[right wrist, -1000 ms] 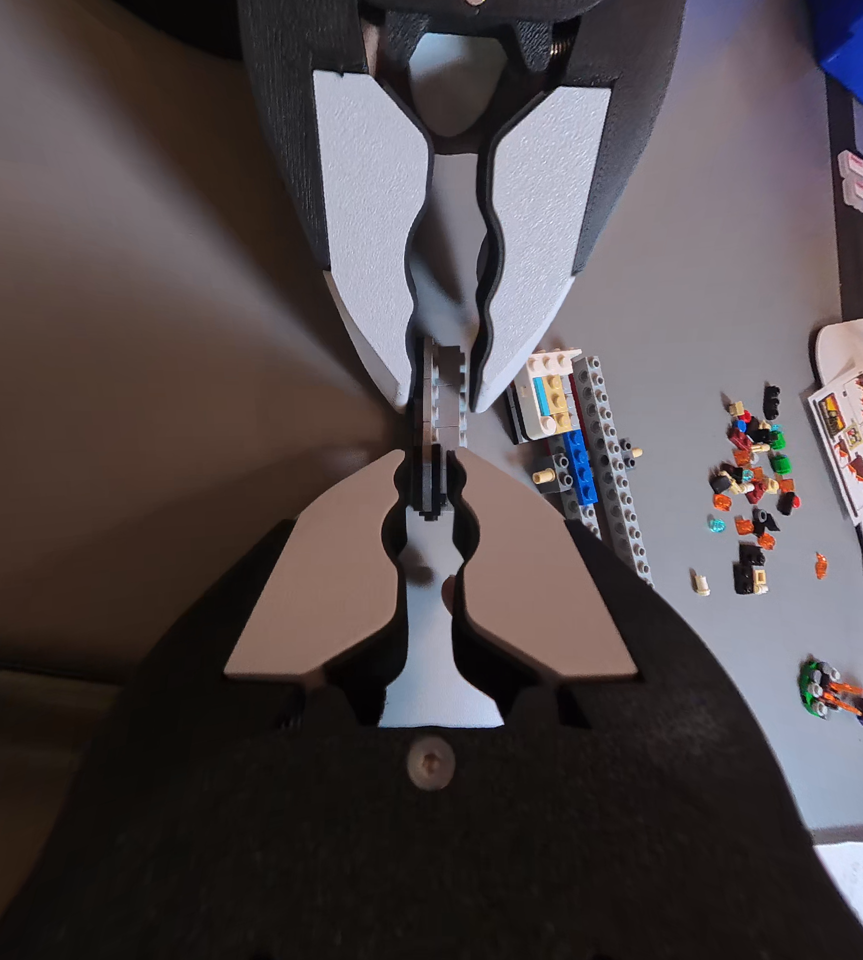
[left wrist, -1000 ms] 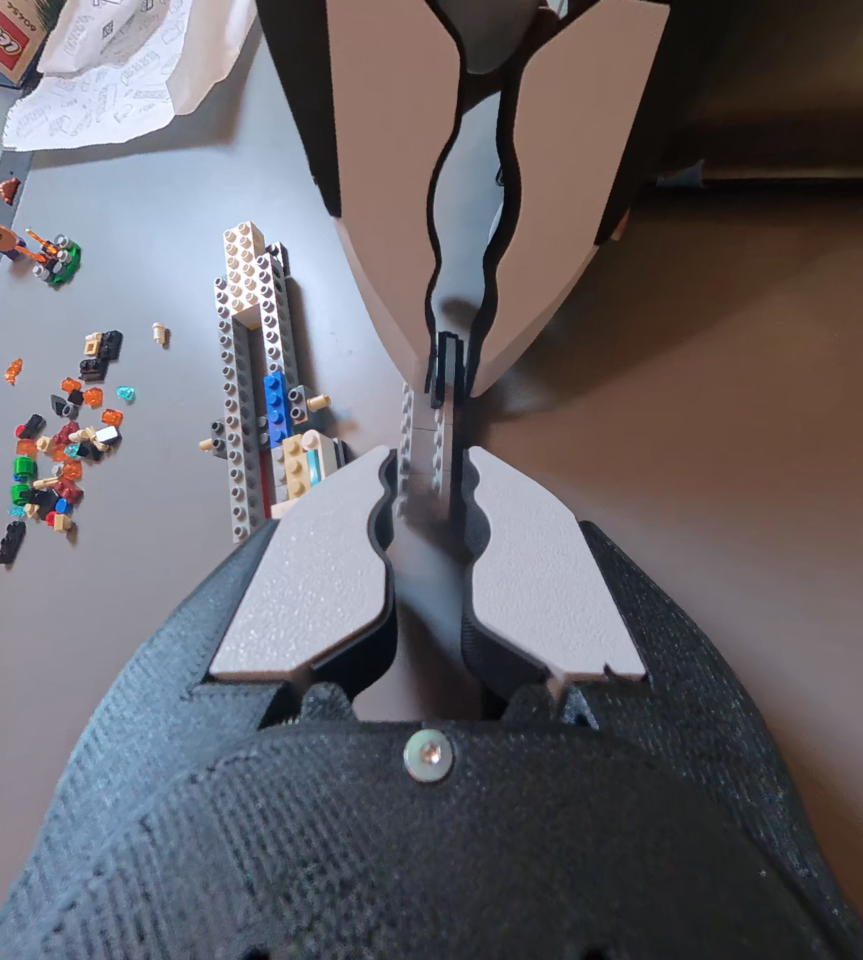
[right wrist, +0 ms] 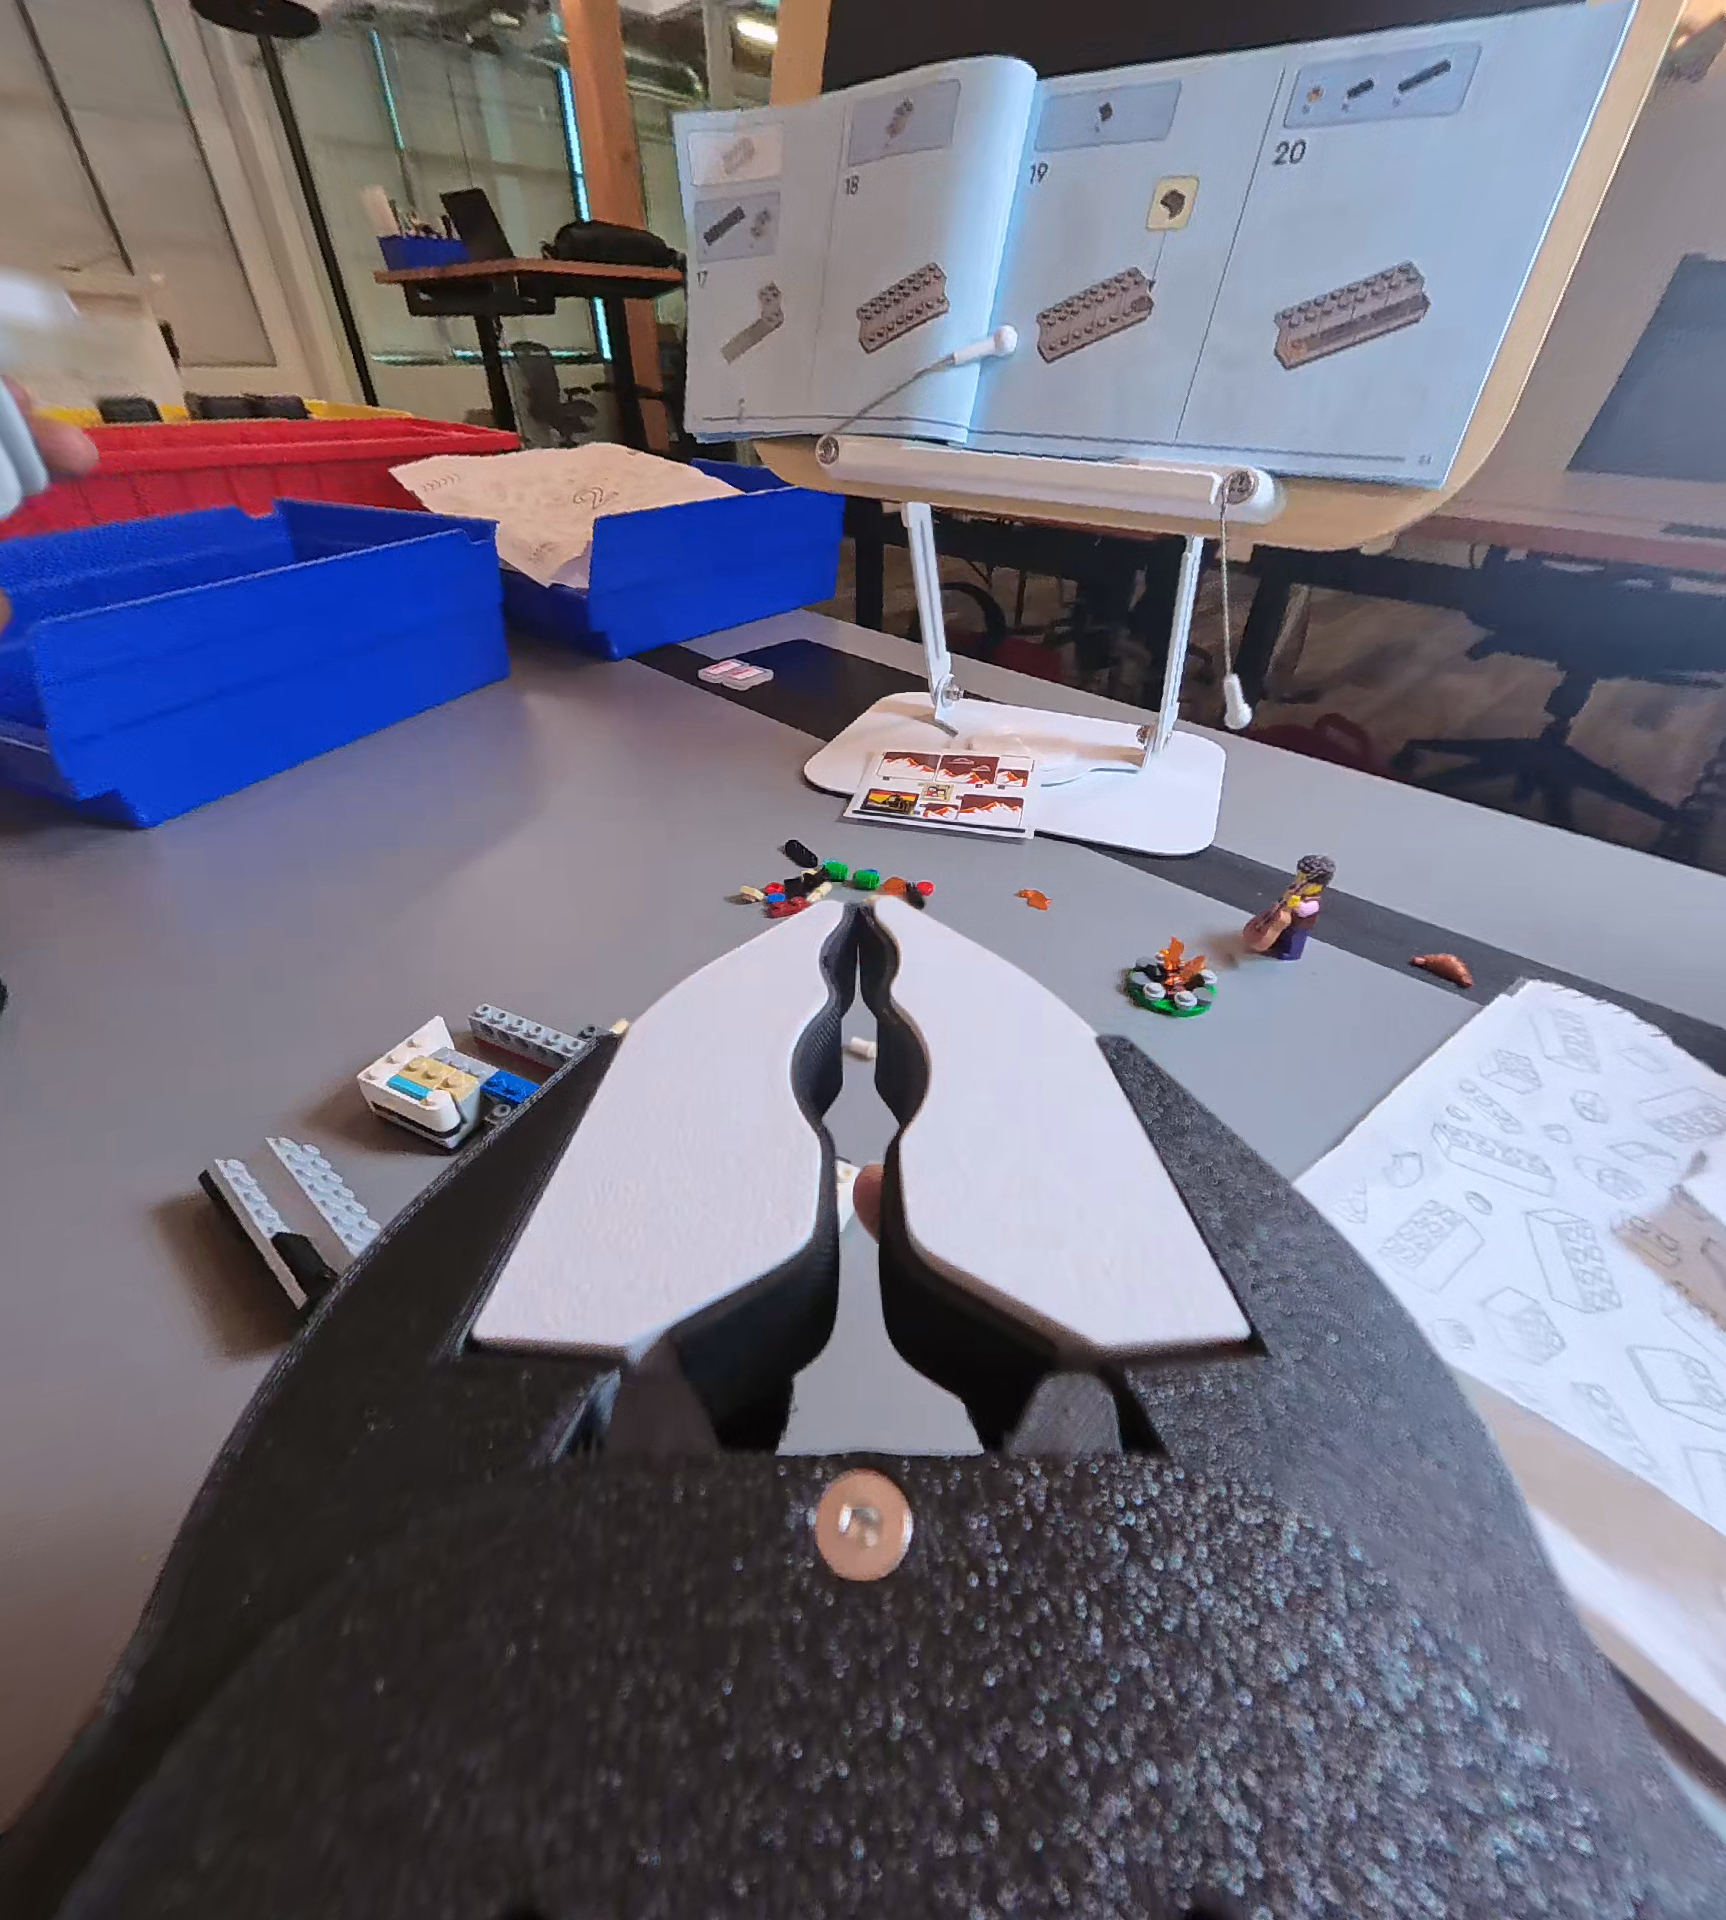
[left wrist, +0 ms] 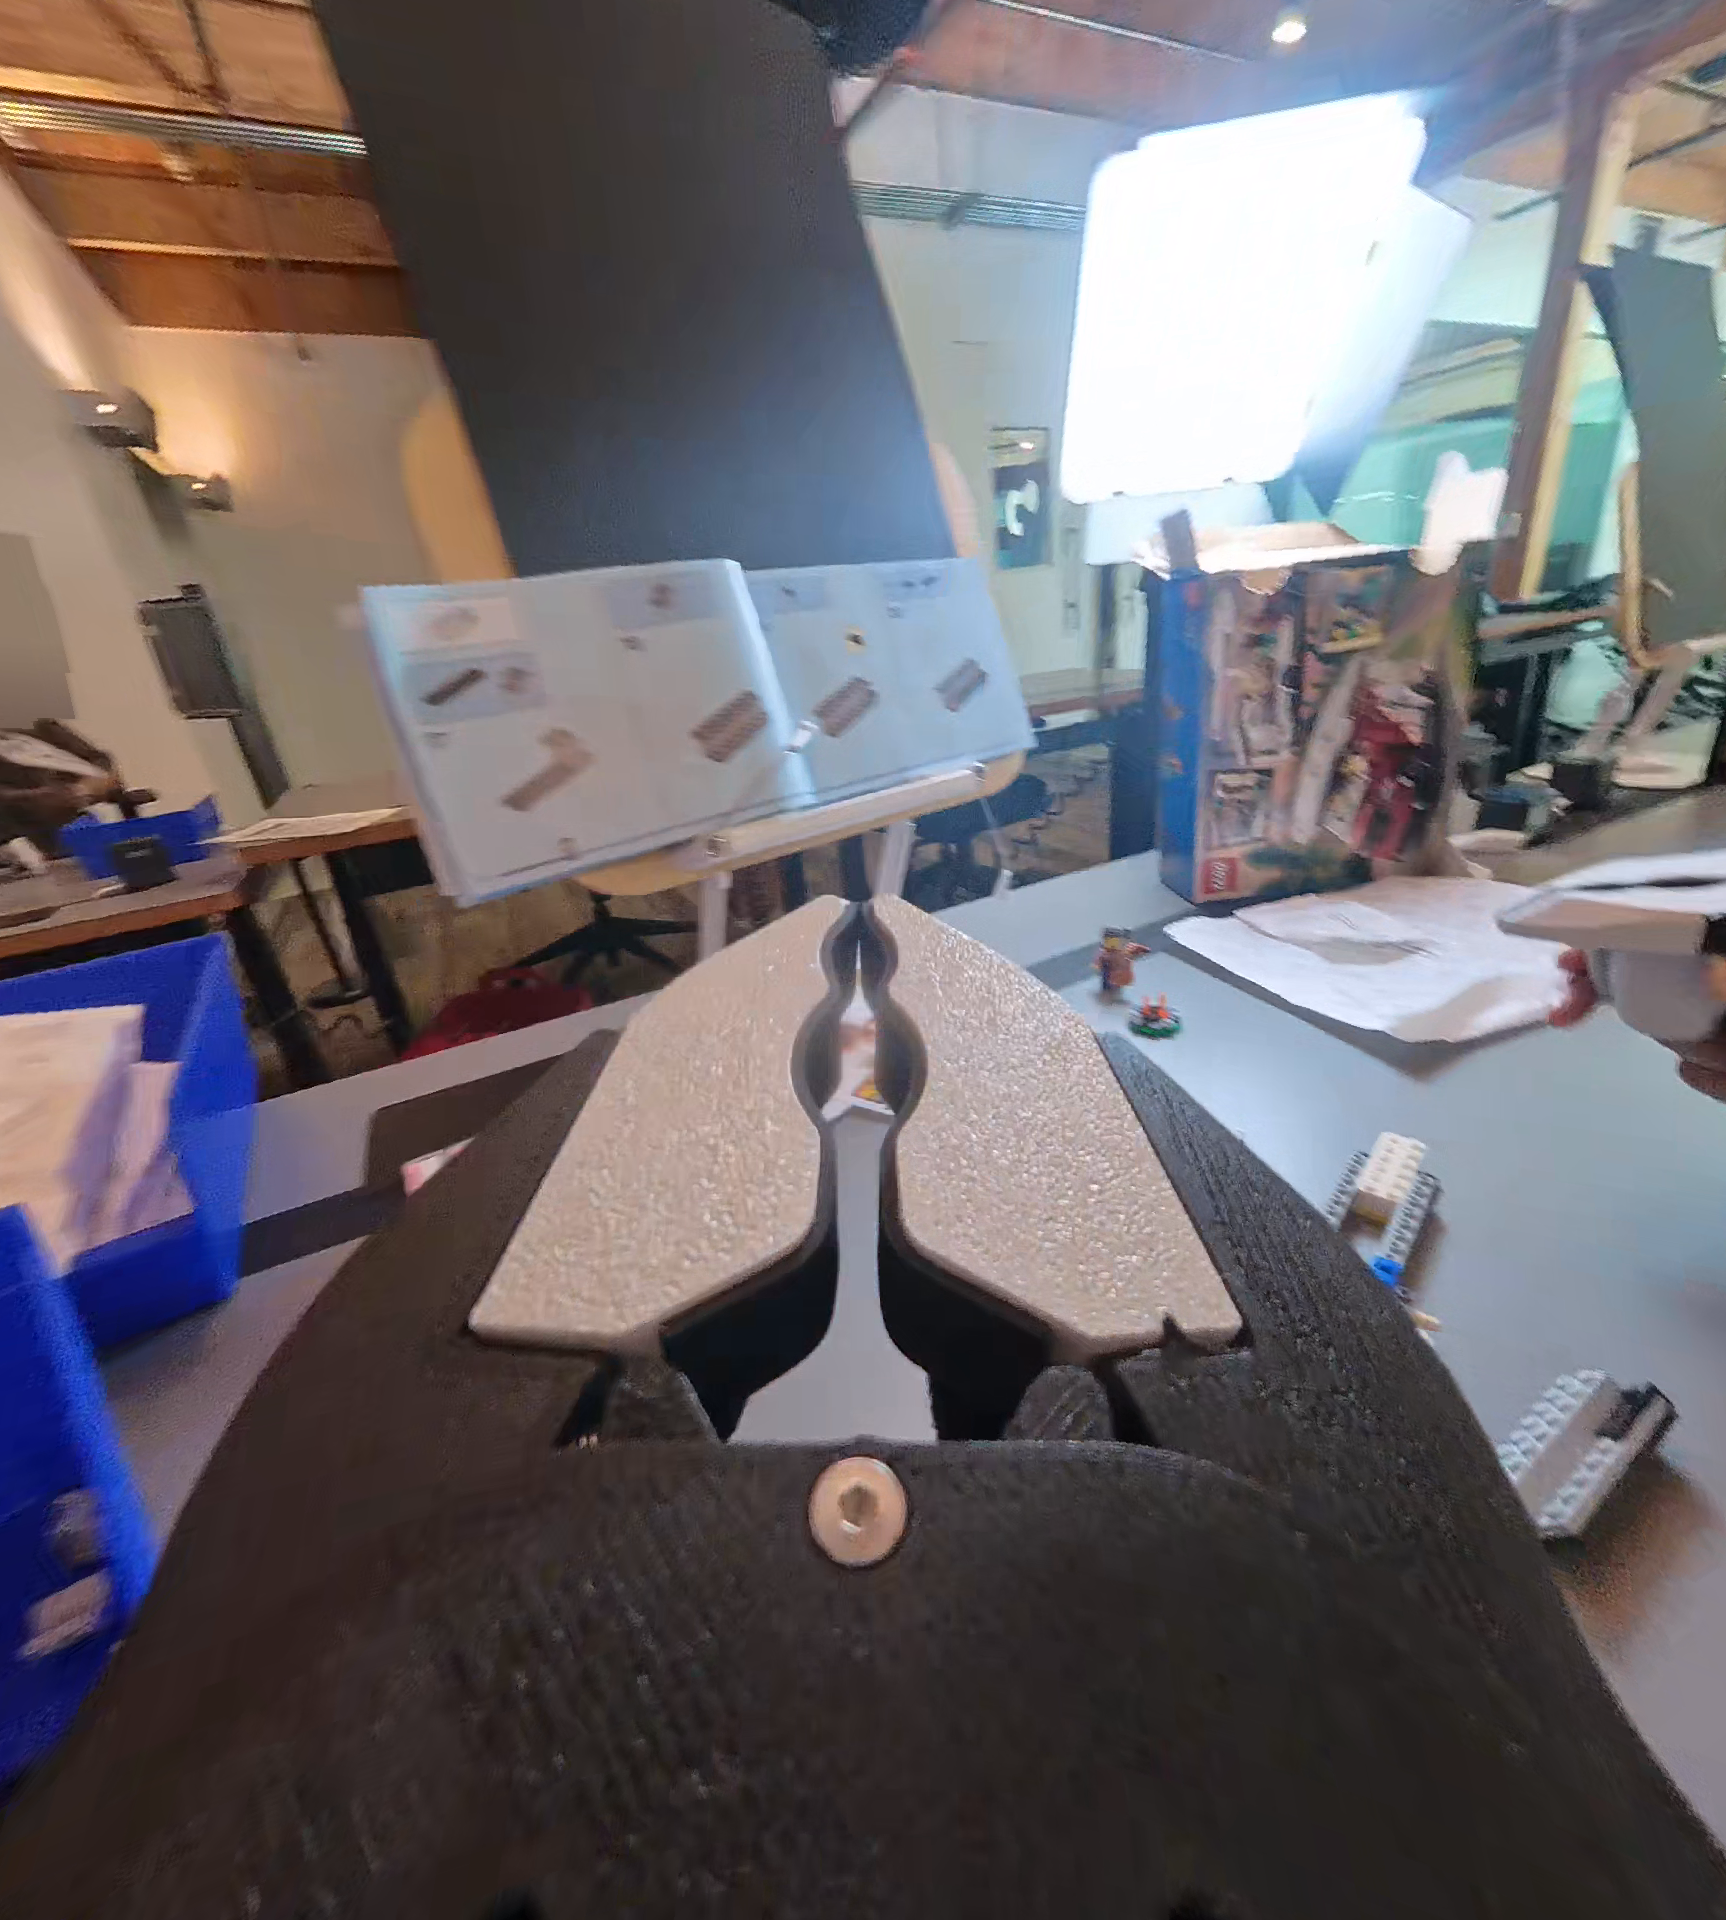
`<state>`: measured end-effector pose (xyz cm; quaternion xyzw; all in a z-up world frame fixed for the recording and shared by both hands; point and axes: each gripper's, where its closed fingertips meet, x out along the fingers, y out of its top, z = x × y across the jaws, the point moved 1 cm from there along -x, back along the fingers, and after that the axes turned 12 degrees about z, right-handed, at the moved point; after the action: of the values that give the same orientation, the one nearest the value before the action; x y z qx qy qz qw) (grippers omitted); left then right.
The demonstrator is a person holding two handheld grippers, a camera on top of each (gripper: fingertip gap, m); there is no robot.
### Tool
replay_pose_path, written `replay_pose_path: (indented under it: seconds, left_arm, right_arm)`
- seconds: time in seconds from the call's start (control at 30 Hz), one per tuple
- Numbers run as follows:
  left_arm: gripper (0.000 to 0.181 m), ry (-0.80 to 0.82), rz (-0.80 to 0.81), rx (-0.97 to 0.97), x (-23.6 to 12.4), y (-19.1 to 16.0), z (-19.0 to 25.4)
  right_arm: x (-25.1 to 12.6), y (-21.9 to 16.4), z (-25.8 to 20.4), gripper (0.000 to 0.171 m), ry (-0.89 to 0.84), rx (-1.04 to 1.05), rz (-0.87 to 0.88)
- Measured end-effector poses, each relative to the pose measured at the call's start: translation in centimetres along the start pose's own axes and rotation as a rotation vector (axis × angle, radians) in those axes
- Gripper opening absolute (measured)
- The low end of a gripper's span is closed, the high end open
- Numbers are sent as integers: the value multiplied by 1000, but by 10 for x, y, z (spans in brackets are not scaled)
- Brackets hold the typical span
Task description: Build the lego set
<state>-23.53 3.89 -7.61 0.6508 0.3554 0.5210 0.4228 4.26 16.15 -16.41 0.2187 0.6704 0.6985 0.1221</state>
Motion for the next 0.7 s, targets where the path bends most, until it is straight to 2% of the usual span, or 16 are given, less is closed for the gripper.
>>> replay_pose_path:
  seconds: [0.1, 0.3, 0.5, 0.7]
  left_arm:
    - [0, 99, -25, 14, -16, 20, -47]
    - [6, 180, -262, 99, -53, 22, -127]
    - [11, 138, -596, 136, -89, -13, -179]
    - [17, 89, -827, 173, -115, -48, -205]
  right_arm:
    - [1, 0, -1, 0, 10, 28, 5]
    - [3, -4, -10, 0, 58, 22, 1]
    - [5, -13, -15, 0, 89, 21, -20]
    - [5, -15, -15, 0, 82, -4, -18]
